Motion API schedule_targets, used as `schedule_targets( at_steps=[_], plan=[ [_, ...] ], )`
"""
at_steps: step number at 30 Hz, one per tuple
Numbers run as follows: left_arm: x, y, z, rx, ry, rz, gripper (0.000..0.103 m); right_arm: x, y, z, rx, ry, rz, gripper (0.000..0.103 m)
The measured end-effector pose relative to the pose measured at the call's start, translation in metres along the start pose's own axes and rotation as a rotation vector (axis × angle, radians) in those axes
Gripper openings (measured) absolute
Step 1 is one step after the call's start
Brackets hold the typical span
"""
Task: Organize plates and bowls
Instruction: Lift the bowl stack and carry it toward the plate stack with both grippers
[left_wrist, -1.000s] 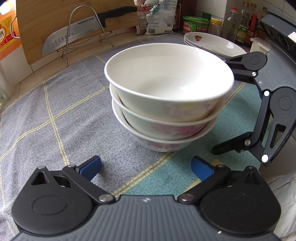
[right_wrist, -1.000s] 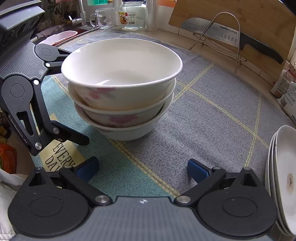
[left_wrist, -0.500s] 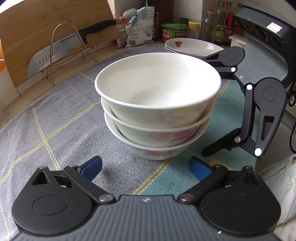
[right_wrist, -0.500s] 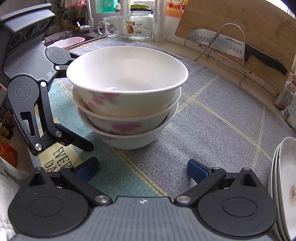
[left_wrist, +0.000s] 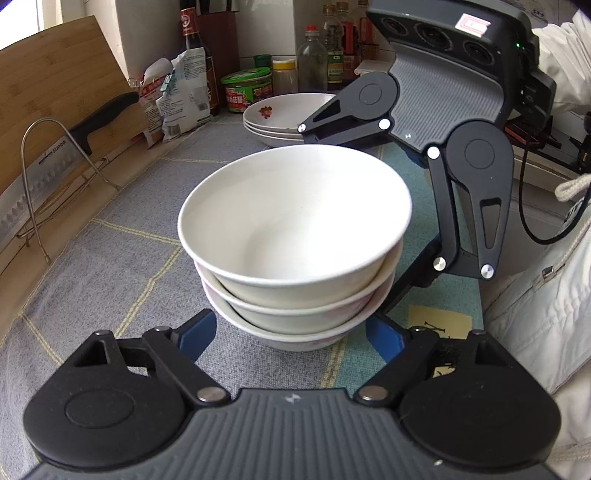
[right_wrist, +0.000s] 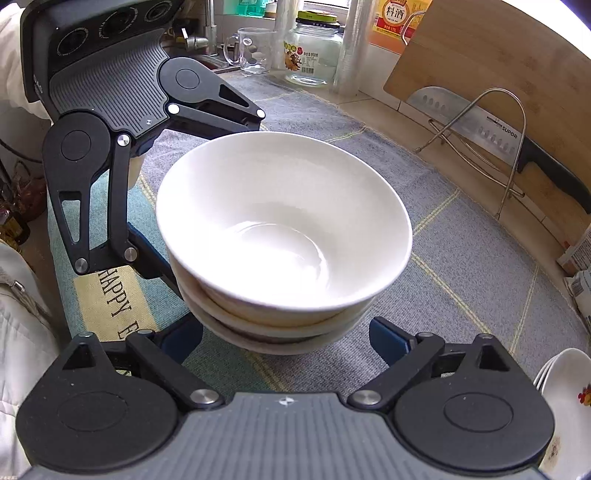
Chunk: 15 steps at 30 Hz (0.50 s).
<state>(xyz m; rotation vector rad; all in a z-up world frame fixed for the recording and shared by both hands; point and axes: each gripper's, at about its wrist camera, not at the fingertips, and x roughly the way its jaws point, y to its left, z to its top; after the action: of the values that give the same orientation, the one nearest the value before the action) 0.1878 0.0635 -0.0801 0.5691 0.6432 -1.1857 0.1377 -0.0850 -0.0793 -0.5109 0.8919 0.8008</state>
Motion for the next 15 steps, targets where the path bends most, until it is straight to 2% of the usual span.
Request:
schedule_targets(
  at_steps=[6, 8, 15],
  plan=[
    [0.004, 0.007, 0.002, 0.025, 0.002, -0.043, 0.086, -0.003, -0.009, 0.004, -0.001, 0.014, 0.054, 0.096],
    [0.005, 0.01, 0.003, 0.021, 0.007, -0.054, 0.086, -0.001, -0.013, 0.006, -0.004, 0.025, 0.071, 0.089],
    [0.007, 0.012, 0.006, 0.014, 0.018, -0.071, 0.085, -0.003, -0.018, 0.009, -0.019, 0.03, 0.126, 0.088]
  ],
)
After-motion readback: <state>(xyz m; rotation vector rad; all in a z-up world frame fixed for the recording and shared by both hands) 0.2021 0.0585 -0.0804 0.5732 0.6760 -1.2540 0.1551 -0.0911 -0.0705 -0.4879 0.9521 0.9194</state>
